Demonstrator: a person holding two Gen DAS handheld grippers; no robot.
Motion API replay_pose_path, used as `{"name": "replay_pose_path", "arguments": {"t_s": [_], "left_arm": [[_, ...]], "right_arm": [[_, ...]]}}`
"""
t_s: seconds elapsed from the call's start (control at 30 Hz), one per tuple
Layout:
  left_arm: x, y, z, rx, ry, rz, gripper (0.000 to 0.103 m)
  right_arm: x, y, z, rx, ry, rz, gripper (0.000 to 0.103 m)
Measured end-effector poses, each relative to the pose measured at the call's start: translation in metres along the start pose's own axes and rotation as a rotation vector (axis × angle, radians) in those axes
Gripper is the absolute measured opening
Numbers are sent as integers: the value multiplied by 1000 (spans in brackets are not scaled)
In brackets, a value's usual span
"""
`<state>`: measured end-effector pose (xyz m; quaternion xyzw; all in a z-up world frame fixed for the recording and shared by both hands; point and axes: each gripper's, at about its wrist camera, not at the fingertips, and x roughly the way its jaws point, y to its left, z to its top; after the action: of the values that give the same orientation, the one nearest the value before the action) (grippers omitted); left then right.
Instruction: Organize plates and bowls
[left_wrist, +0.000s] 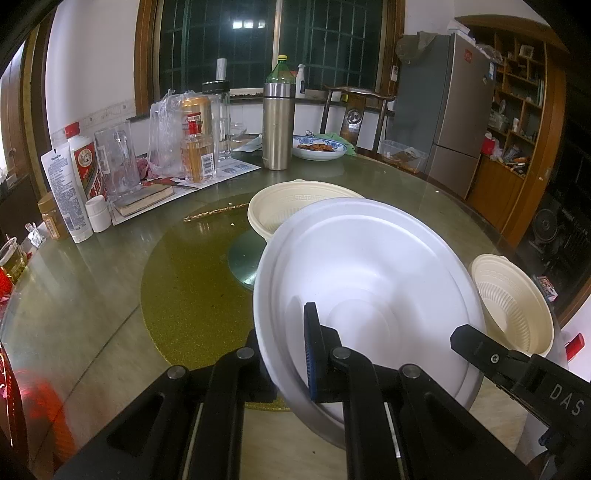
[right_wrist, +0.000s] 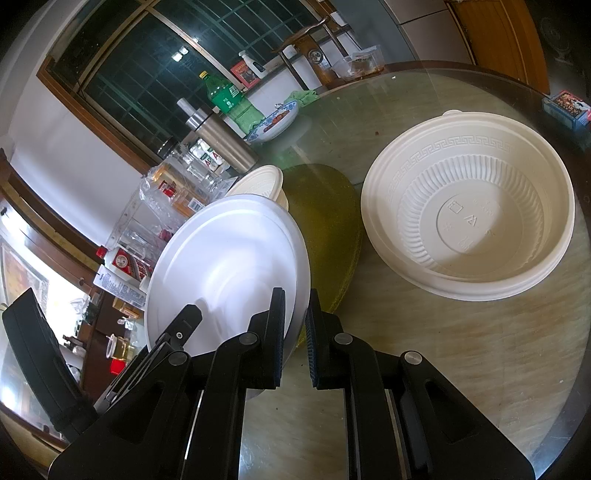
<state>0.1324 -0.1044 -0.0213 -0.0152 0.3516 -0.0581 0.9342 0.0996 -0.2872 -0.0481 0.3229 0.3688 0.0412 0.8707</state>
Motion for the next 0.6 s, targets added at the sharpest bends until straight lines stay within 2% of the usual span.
{"name": "replay_pose_path", "arguments": {"t_s": [0.6], "left_arm": [[-1,1,1,1,-4,2,9]], "right_arm": [[0,0,0,-1,0,0,10]]}}
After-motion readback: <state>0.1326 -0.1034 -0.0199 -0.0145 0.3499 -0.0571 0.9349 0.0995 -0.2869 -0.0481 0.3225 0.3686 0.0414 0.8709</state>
